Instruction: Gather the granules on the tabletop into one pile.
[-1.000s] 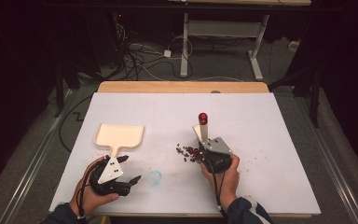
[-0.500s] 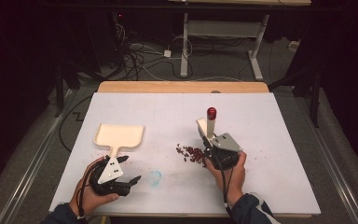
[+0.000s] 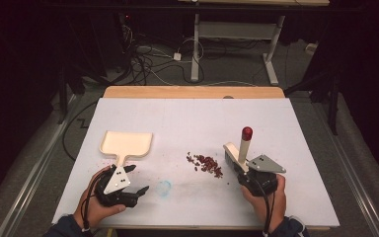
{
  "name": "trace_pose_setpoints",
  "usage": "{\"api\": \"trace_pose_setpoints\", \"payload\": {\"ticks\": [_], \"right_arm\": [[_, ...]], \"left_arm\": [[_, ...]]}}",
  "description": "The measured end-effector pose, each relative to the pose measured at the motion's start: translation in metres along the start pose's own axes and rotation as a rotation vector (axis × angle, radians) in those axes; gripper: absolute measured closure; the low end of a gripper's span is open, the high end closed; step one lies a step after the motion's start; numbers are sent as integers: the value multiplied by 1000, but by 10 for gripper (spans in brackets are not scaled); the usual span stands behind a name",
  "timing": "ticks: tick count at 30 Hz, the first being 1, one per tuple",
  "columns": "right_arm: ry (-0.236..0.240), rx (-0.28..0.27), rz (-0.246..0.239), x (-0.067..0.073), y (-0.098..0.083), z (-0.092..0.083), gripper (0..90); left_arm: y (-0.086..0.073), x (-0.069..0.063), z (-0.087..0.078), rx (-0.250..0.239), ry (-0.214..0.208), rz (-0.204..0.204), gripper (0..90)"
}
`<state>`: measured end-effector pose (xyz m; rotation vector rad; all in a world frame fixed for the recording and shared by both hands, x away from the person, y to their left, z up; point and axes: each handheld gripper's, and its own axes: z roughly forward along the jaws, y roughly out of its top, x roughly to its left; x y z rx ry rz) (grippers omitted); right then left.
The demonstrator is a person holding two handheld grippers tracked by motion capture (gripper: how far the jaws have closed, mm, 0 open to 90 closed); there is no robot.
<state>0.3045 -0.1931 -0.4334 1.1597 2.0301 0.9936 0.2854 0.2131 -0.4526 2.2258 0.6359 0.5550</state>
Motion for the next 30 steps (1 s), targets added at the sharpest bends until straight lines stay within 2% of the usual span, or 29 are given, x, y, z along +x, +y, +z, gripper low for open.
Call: {"api": "trace_pose_setpoints", "payload": {"ticks": [2,8,14,18,21,26,30], "right_arm": [[7,-3,29,5,-6,5,672],[-11,-3,-24,37,7,23,665],[-30,-7,-18,47,22,44,668],[-23,-38,-6,52,27,49,670],[-10,-57,-14,52,28,48,671],[17,-80,8,45,29,44,672],[19,-110,-6,32,32,34,672]], "left_arm": [[1,0,0,0,0,1,211],[3,-1,5,6,-6,8,211],[2,0,4,4,-7,2,211],[2,1,4,3,-9,2,211],[2,0,4,5,-11,8,211],[3,1,5,5,-11,6,211],[4,1,6,4,-14,11,211]]}}
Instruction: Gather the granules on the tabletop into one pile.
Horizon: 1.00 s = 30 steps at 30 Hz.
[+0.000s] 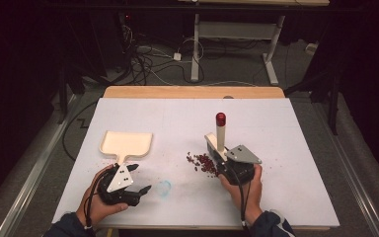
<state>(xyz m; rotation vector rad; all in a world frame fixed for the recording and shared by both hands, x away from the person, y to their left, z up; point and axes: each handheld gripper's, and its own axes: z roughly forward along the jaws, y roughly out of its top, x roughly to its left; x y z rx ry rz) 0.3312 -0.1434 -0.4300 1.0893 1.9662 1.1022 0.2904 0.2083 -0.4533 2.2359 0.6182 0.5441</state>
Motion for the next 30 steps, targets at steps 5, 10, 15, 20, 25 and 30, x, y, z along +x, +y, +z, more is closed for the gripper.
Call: {"api": "trace_pose_setpoints", "payload": {"ticks": [5,10,15,20,25,30], "right_arm": [[68,-51,-3,-28,4,-20,673],[246,-123,-29,-53,1,-40,673],[532,-128,-100,-60,-19,-49,673],[691,-99,-165,-44,-25,-42,672],[795,-14,-226,-30,-37,-18,671],[775,23,-315,-41,-29,-10,673]], "left_arm": [[0,1,0,-2,-3,-1,211],[1,2,1,-2,-5,1,211],[2,3,2,4,-3,-3,211],[3,3,3,6,0,-1,211],[2,4,3,7,-6,-7,211],[1,3,5,17,-19,-4,211]]}}
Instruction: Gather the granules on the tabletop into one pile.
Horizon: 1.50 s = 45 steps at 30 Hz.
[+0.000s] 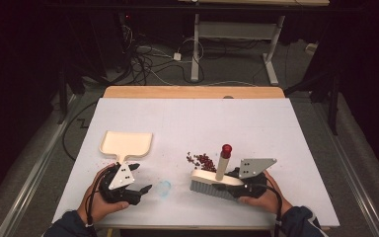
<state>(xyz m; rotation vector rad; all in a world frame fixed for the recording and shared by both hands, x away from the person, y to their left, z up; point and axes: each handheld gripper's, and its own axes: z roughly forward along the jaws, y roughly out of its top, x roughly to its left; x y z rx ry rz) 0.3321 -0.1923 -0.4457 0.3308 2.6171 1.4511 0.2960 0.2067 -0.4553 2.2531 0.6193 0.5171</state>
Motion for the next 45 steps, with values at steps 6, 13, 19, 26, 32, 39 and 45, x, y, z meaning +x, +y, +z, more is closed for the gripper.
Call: {"api": "trace_pose_setpoints", "payload": {"ticks": [6,13,19,26,32,39,45], "right_arm": [[61,29,-18,-28,-2,-1,670],[131,28,-103,-50,15,22,672],[112,-18,-76,-67,21,37,673],[109,-44,-69,-71,27,46,674],[113,-82,-55,-61,36,37,673],[-228,-110,147,-27,55,45,673],[-381,-138,264,14,63,84,674]], "left_arm": [[2,-2,5,19,-16,16,211],[4,-3,10,32,-34,21,211],[4,-3,9,26,-43,22,211],[3,-2,9,25,-51,24,211],[4,-3,7,23,-51,28,211],[4,-2,3,14,-38,25,211],[2,0,1,13,-34,15,211]]}}
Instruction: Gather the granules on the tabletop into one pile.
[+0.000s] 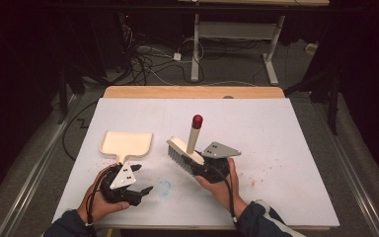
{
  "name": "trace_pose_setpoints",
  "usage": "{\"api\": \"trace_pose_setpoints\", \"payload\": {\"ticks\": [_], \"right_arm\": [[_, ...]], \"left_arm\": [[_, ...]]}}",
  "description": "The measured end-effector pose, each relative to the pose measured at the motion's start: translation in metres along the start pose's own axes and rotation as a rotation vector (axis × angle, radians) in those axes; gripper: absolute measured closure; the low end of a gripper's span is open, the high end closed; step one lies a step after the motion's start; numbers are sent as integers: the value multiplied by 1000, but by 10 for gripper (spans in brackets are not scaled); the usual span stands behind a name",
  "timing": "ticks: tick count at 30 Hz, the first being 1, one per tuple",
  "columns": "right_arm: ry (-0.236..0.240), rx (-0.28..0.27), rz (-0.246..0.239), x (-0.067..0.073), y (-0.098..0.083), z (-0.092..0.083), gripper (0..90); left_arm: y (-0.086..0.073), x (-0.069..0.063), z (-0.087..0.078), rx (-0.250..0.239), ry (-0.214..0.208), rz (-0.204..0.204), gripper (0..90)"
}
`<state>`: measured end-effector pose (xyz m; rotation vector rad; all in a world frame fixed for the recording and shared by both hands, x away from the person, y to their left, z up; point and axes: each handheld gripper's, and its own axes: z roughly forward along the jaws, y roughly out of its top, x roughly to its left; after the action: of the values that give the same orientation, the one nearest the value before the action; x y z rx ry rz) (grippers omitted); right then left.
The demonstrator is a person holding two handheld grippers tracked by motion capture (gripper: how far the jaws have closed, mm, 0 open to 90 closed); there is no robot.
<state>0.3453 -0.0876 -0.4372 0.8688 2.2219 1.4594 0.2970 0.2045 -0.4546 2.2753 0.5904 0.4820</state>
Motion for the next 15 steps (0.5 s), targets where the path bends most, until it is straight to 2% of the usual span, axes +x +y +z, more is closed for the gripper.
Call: {"api": "trace_pose_setpoints", "payload": {"ticks": [1,2,6,8,9,10,13,15], "right_arm": [[0,0,0,0,0,0,674],[-17,24,26,6,-4,9,674],[-155,25,57,6,-13,22,674],[-181,37,89,2,-13,20,673],[-181,37,89,2,-13,20,673],[-223,47,89,-1,-14,15,673],[-234,58,102,-5,-17,9,672],[-258,61,133,-12,-20,-1,672]], "left_arm": [[0,0,0,0,0,0,211],[0,0,0,1,-1,1,211],[0,-1,0,2,-1,3,211],[-1,0,-1,2,-2,2,211],[-1,0,-1,3,-2,1,211],[-1,0,0,5,-2,0,211],[-2,0,0,9,-3,-4,211],[-2,0,-1,12,-3,-2,211]]}}
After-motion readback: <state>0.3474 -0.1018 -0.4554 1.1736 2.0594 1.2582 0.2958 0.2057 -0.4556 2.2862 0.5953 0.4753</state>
